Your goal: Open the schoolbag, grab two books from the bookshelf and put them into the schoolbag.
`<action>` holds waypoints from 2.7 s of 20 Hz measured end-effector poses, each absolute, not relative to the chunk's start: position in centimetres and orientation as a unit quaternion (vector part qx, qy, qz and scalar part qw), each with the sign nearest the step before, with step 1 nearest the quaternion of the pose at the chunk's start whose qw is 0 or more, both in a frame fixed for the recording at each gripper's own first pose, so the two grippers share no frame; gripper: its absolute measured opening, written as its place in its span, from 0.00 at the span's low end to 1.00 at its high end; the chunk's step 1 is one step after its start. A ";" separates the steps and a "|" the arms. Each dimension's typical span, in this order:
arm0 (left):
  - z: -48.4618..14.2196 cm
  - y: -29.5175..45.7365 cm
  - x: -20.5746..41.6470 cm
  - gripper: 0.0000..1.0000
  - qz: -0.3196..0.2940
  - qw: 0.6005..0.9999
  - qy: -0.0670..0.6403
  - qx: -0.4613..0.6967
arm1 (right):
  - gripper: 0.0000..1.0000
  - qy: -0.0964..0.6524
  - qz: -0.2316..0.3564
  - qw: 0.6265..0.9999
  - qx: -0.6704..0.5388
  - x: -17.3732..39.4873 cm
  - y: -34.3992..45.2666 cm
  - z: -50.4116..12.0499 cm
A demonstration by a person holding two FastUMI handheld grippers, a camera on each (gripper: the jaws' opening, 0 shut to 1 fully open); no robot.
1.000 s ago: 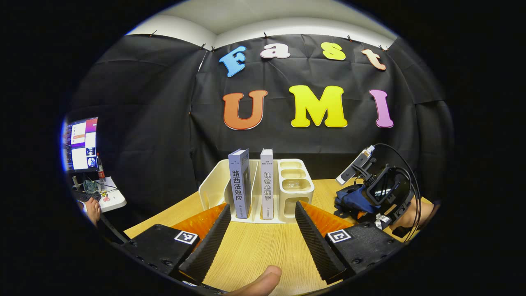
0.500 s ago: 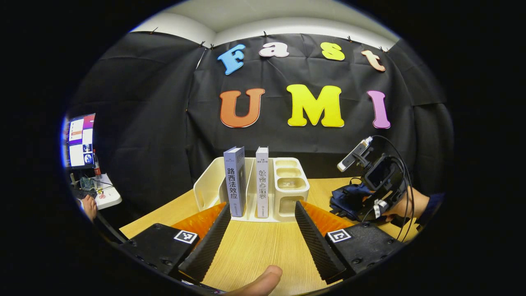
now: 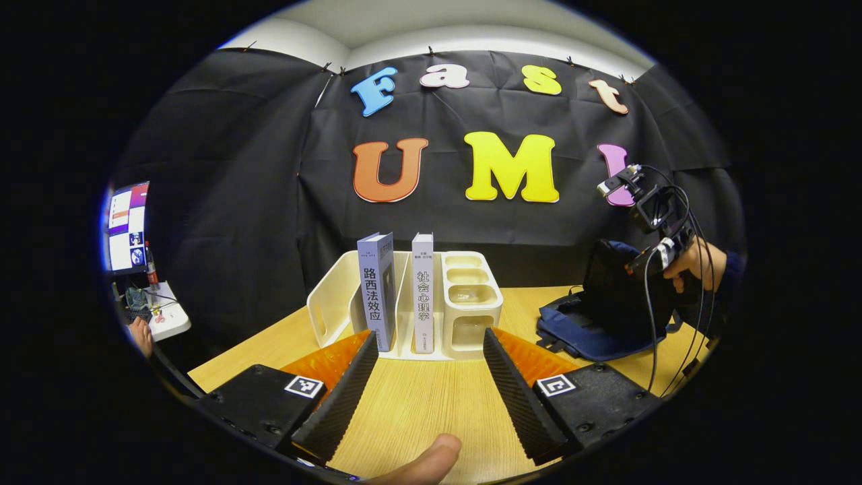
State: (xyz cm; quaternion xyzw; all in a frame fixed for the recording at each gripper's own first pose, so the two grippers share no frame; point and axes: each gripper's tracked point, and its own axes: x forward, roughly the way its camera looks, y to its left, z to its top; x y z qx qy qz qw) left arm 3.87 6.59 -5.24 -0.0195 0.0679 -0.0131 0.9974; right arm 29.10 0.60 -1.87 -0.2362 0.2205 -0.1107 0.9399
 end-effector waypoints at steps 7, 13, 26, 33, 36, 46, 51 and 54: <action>-5.1 6.4 4.9 0.99 -0.019 0.996 0.082 -0.028 | 0.08 0.206 -0.102 0.948 -0.221 29.5 -3.9 1.6; -2.1 7.4 7.7 0.99 -0.015 0.996 0.083 -0.008 | 0.09 0.212 -0.071 0.955 -0.196 30.1 -5.7 2.1; 6.3 8.6 19.7 0.98 -0.025 0.994 0.102 -0.022 | 0.08 0.210 -0.022 0.961 -0.178 29.5 -7.2 2.1; 6.8 6.2 27.0 0.98 -0.055 0.982 0.182 0.005 | 0.09 0.212 -0.003 0.963 -0.164 29.4 -8.1 1.4; 4.8 6.2 29.9 0.98 -0.054 0.968 0.246 0.019 | 0.08 0.206 0.008 0.964 -0.165 29.1 -8.2 1.4; 1.1 7.5 33.9 0.93 -0.027 0.931 0.353 0.089 | 0.08 0.182 0.035 0.966 -0.178 28.5 -7.3 0.4; 0.6 7.9 34.4 0.93 -0.020 0.929 0.357 0.095 | 0.08 0.186 0.038 0.966 -0.176 28.9 -7.4 0.0; 0.4 8.3 34.7 0.93 -0.014 0.928 0.360 0.098 | 0.08 0.189 0.040 0.966 -0.174 29.0 -7.3 -0.4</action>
